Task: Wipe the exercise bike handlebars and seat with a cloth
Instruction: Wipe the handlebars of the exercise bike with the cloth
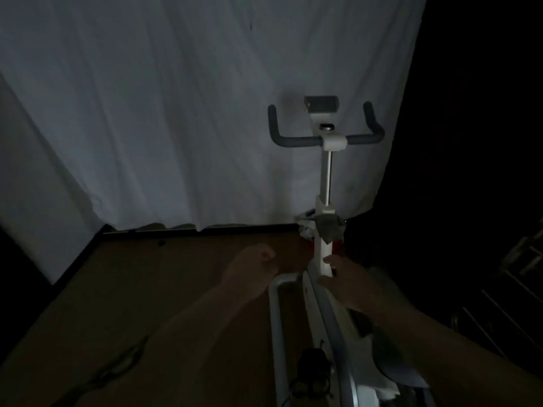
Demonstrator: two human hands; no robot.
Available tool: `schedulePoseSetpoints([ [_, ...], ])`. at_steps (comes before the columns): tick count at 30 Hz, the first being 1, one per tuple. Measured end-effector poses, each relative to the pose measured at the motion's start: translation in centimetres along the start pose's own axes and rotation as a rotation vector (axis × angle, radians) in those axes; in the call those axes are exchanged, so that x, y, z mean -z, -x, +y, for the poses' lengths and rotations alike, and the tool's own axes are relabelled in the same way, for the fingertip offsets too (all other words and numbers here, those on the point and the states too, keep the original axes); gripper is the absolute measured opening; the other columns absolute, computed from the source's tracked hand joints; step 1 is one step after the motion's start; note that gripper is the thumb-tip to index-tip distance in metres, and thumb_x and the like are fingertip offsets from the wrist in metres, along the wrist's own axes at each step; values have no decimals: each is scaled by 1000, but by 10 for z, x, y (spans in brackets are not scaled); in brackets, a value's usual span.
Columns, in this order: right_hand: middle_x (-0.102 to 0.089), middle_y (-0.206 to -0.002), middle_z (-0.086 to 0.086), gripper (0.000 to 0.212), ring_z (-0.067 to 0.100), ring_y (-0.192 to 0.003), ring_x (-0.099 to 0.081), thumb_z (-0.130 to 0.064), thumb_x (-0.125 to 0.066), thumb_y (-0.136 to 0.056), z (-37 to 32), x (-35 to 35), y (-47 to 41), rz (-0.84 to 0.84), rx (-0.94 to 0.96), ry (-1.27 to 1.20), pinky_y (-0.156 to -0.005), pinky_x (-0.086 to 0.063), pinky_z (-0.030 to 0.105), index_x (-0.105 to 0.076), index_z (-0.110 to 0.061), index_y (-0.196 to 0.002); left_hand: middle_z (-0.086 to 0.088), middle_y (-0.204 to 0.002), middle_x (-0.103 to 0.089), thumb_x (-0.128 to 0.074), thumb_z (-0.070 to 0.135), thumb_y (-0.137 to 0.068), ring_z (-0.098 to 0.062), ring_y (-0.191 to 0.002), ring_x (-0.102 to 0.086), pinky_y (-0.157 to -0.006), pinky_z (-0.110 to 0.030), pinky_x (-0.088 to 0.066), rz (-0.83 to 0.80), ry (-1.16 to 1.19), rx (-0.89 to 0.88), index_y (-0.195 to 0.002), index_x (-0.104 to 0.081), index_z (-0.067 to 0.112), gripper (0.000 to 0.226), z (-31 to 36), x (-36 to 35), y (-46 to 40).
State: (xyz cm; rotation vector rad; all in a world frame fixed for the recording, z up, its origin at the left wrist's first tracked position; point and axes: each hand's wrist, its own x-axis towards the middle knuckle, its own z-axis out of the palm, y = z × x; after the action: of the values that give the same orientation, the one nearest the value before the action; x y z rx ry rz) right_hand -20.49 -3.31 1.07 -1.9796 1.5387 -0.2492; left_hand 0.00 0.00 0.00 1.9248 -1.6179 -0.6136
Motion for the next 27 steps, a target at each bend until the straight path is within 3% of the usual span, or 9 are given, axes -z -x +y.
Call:
schedulePoseSetpoints([
  [4, -44, -141, 13, 51, 29, -126, -46, -29, -55, -94, 3, -1, -30, -3, -19, -8, -103, -41, 41, -39, -11, -139, -2, -120, -59, -56, 27, -91, -19, -107, -56, -94, -37, -46, 1, -3, 28, -116, -58, 22, 25, -15, -2, -25],
  [8, -46, -139, 13, 52, 28, -124, -47, -28, -57, -93, 1, -5, -65, 5, -47, -7, -101, -42, 40, -40, -11, -139, -6, -127, -56, -54, 19, -94, -24, -118, -53, -98, -27, -39, 23, 10, 49, -127, -55, 14, 33, -25, 1, -57],
  [10, -48, -135, 17, 47, 30, -120, -49, -26, -56, -94, 2, -8, -80, 0, -77, -21, -99, -42, 41, -43, -7, -135, -10, -124, -59, -59, 19, -89, -27, -114, -56, -98, -35, -44, 18, 94, 51, -123, -58, 11, 35, -32, 1, -74],
  [13, -51, -129, 17, 41, 29, -115, -51, -26, -53, -95, -1, -16, -104, -17, -115, 9, -96, -44, 42, -45, -4, -130, -12, -117, -62, -58, 40, -74, -28, -107, -59, -95, -46, -47, -3, 163, 5, -112, -61, 11, 48, -43, -2, -103],
  [16, -51, -129, 14, 42, 26, -114, -52, -25, -54, -95, -6, -24, -139, -1, -171, -26, -95, -45, 38, -44, -7, -132, -4, -113, -63, -63, 25, -86, -16, -99, -61, -89, -39, -51, -43, 116, -25, -110, -61, 17, 26, -60, -5, -143],
  [18, -50, -131, 12, 45, 25, -116, -51, -27, -56, -94, -9, -32, -166, 45, -247, -81, -95, -43, 32, -44, -10, -134, 1, -113, -62, -61, 19, -89, -11, -98, -59, -85, -29, -49, -88, 84, -66, -114, -59, 19, 25, -71, -6, -175],
  [21, -50, -135, 12, 46, 27, -120, -50, -30, -55, -93, -14, -48, -202, 76, -368, -133, -100, -39, 27, -46, -11, -134, 1, -116, -59, -58, 18, -91, -11, -103, -57, -87, -28, -47, -189, 14, -122, -121, -57, 18, 30, -86, 0, -220],
  [23, -50, -135, 12, 47, 25, -118, -50, -31, -53, -95, -20, -58, -220, 81, -432, -182, -88, -35, 21, -44, -10, -136, 1, -117, -58, -58, 20, -91, -10, -103, -55, -84, -27, -46, -240, -18, -176, -121, -56, 20, 30, -97, 6, -246],
  [27, -55, -128, 9, 54, 22, -105, -55, -45, -56, -86, -24, -72, -241, 180, -530, -231, -77, -40, 28, -48, -19, -133, 3, -118, -58, -57, 21, -92, -10, -104, -55, -83, -27, -46, -327, -54, -227, -122, -56, 24, 30, -110, 10, -286],
])
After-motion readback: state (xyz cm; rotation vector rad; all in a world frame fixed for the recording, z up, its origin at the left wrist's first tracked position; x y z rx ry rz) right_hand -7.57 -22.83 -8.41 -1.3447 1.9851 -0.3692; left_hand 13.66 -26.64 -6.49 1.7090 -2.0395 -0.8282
